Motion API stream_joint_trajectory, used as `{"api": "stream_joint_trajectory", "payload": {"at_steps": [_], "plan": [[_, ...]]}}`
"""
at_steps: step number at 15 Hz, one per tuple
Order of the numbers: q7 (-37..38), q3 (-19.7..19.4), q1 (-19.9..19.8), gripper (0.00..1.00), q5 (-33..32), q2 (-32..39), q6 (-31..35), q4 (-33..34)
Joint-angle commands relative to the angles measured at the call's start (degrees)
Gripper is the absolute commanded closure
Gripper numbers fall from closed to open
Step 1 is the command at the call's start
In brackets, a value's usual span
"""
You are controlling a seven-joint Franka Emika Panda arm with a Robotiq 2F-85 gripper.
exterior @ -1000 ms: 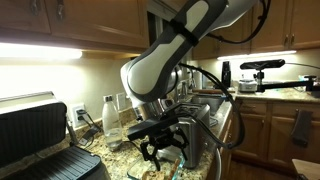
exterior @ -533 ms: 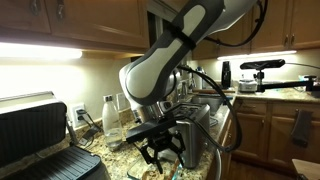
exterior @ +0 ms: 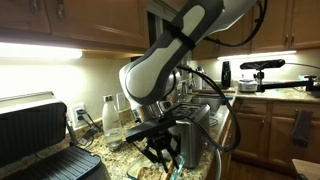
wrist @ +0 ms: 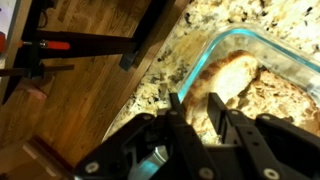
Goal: Put one slice of bread in the bread toaster
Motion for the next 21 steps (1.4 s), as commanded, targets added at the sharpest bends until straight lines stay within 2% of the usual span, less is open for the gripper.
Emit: {"api": "stream_joint_trajectory", "payload": {"at_steps": [1,6,10,12,13,21], "plan": [[0.56,-1.02,1.19,0.9,-0.05,0.09,0.78,0.05],[0.51,-1.17,1.18,0.91,-0.21,0.17,0.47,0.98],[-0.71,-1.34,1.37,0.92,-1.68,0.5,-0.69,4.37],[-1.04,-1.53,1.47,0.97,-3.05,-0.08,-0.7,5.56],[-1.06,-1.64,1.51,0.94,-3.67,-0.41,-0.91,6.01],[-4.44,-1.34,1.47,0.94,-5.07,-1.44,-0.41,7.7]]}}
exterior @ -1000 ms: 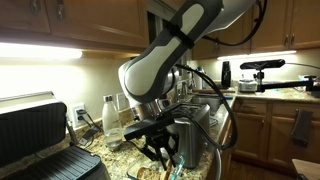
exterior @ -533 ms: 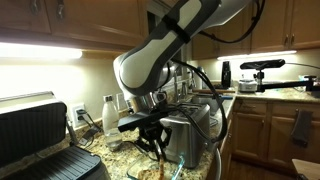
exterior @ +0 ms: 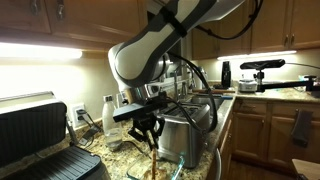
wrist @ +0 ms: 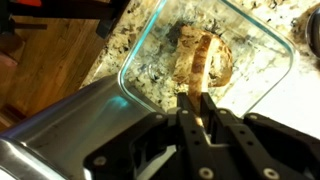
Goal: Put one slice of bread in the bread toaster
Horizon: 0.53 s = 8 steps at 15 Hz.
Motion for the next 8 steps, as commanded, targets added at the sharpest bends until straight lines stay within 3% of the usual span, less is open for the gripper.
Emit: {"api": "stream_joint_trajectory", "payload": {"at_steps": [1,8], "plan": [[-2.5,-0.58,0.79,0.94,-0.27,-1.78,-0.5,-0.56],[1.05,-1.28,1.34,0.94,-0.63,-6.31,-3.97,-2.33]]}}
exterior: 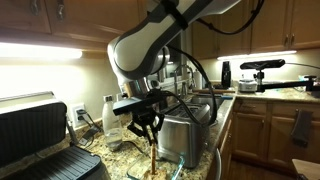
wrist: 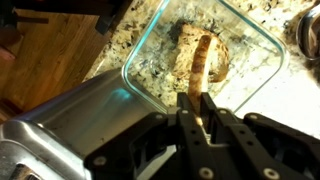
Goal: Put one slice of bread in the bread toaster
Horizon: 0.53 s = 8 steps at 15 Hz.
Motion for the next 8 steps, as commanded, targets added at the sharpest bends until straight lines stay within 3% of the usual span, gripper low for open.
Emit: {"api": "stream_joint_trajectory", "payload": {"at_steps": [1,8], "plan": [[3.44,-1.15,1.12,0.94,-0.6,-5.62,-2.88,-3.19],[8.2,-0.71,0.74,0.94,-1.52,-11.08,-7.77,-3.98]]}}
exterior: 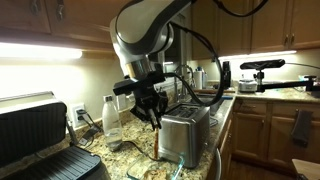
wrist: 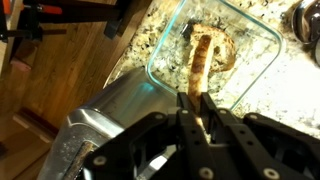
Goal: Put one slice of bread in the bread toaster
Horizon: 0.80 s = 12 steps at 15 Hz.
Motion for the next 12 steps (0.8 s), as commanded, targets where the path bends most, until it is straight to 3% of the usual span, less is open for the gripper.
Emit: {"api": "stream_joint_trajectory", "payload": {"at_steps": [1,12], "plan": [[4.19,-0.32,0.64,0.94,-1.73,-5.86,-2.85,-3.65],[9.88,0.61,-1.12,0.94,-4.71,-15.38,-10.51,-6.4]]}}
